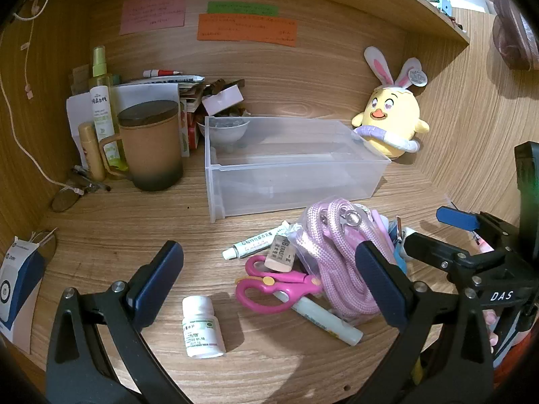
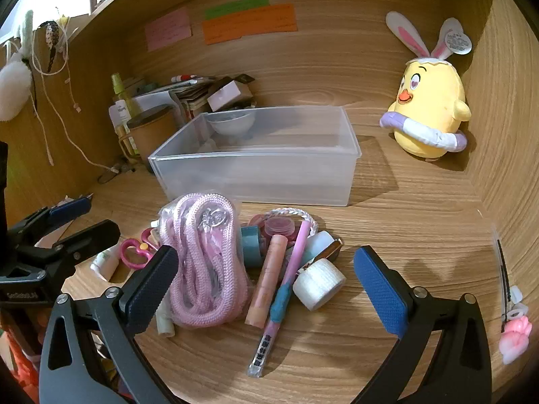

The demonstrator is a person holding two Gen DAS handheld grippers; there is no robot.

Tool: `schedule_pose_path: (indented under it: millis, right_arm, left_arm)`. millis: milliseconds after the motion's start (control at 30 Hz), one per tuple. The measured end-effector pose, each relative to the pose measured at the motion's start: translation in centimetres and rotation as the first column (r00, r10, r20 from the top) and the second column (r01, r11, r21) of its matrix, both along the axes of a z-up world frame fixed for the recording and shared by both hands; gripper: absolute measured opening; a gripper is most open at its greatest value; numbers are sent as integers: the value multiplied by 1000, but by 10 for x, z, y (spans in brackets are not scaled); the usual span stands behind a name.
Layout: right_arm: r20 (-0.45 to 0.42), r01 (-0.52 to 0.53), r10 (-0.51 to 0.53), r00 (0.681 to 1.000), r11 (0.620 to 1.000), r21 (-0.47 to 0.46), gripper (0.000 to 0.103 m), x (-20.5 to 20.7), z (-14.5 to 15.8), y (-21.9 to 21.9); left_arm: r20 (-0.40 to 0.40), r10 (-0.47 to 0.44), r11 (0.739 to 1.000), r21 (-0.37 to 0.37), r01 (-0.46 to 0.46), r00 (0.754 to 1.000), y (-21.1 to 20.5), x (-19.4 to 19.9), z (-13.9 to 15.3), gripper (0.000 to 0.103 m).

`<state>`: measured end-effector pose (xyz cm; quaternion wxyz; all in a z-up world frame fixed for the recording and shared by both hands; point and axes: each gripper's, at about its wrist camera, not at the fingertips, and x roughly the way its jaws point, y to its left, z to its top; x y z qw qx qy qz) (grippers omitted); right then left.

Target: Organize objects

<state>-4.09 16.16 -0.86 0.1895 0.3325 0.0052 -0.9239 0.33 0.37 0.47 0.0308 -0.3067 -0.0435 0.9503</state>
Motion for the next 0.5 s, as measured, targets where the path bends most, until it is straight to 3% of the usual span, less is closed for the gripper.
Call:
schedule_pose_path:
  millis: [500]
  right_arm:
    - [3,-2,2,1000,1000,-3,103,0,0,0]
  left_arm:
    - [-5,1,1000,15,-1,1000,-3,3,0,103]
